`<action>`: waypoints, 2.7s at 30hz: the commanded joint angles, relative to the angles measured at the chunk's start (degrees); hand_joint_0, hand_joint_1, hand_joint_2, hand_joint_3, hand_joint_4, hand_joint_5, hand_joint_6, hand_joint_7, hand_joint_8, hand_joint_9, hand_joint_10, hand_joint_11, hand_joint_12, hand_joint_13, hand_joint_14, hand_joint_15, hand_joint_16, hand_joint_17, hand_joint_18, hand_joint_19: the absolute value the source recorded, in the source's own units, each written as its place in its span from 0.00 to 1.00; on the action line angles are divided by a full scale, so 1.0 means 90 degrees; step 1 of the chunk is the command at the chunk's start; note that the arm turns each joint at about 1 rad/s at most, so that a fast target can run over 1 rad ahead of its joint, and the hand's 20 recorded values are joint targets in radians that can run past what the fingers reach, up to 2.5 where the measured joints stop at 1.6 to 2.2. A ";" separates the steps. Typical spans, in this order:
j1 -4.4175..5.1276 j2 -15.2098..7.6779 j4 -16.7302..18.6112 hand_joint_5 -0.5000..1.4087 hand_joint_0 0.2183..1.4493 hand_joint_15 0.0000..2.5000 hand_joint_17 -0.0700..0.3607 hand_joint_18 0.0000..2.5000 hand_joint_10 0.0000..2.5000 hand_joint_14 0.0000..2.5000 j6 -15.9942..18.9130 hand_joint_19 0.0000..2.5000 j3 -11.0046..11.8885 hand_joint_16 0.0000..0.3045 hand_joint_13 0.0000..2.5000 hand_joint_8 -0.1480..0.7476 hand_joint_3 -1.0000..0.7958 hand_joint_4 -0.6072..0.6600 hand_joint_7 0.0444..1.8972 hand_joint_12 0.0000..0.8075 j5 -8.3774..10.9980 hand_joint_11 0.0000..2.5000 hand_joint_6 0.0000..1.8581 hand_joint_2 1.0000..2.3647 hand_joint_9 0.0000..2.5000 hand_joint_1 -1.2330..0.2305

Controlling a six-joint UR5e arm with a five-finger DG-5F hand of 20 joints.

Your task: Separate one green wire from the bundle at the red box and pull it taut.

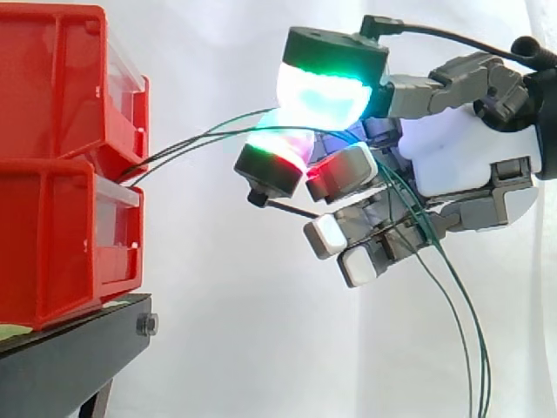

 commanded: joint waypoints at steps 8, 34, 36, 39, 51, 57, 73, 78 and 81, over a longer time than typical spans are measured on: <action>-0.0003 0.0007 -0.0022 0.18 0.19 0.28 0.46 0.35 0.01 0.01 0.0000 0.26 0.0002 0.18 0.37 0.50 0.28 0.56 0.50 0.54 -0.0020 0.53 0.47 0.00 0.48 0.41; -0.0013 0.0007 -0.0022 0.17 0.29 0.29 0.42 0.31 0.01 0.01 0.0000 0.27 0.0031 0.16 0.35 0.45 0.28 0.53 0.52 0.49 -0.0020 0.54 0.48 0.00 0.45 0.28; -0.0023 0.0007 -0.0022 0.17 0.24 0.29 0.43 0.32 0.01 0.01 0.0000 0.27 0.0021 0.17 0.36 0.47 0.28 0.54 0.52 0.51 -0.0020 0.54 0.48 0.00 0.47 0.36; -0.0023 0.0007 -0.0022 0.18 0.23 0.29 0.44 0.32 0.01 0.01 0.0000 0.28 0.0041 0.17 0.37 0.48 0.28 0.55 0.53 0.52 -0.0020 0.54 0.47 0.00 0.49 0.50; -0.0023 0.0007 -0.0081 0.18 0.29 0.29 0.48 0.36 0.00 0.01 -0.0010 0.27 0.0090 0.20 0.39 0.52 0.49 0.55 0.55 0.57 -0.0020 0.54 0.48 0.01 0.50 0.36; -0.0023 0.0007 -0.0091 0.17 0.29 0.30 0.42 0.32 0.01 0.01 -0.0010 0.29 0.0090 0.16 0.37 0.45 0.40 0.54 0.54 0.50 -0.0020 0.55 0.48 0.01 0.47 0.33; -0.0023 -0.0003 -0.0091 0.17 0.31 0.30 0.42 0.33 0.01 0.01 0.0000 0.28 0.0090 0.16 0.38 0.45 0.39 0.54 0.56 0.49 -0.0020 0.56 0.48 0.01 0.49 0.35; -0.0013 -0.0003 -0.0091 0.17 0.32 0.30 0.42 0.33 0.01 0.01 0.0000 0.28 0.0090 0.16 0.37 0.44 0.42 0.51 0.57 0.49 -0.0020 0.55 0.48 0.01 0.47 0.30; -0.0023 -0.0003 -0.0091 0.17 0.36 0.29 0.42 0.33 0.01 0.01 0.0000 0.27 0.0090 0.16 0.37 0.45 0.39 0.49 0.54 0.49 -0.0020 0.54 0.49 0.01 0.46 0.24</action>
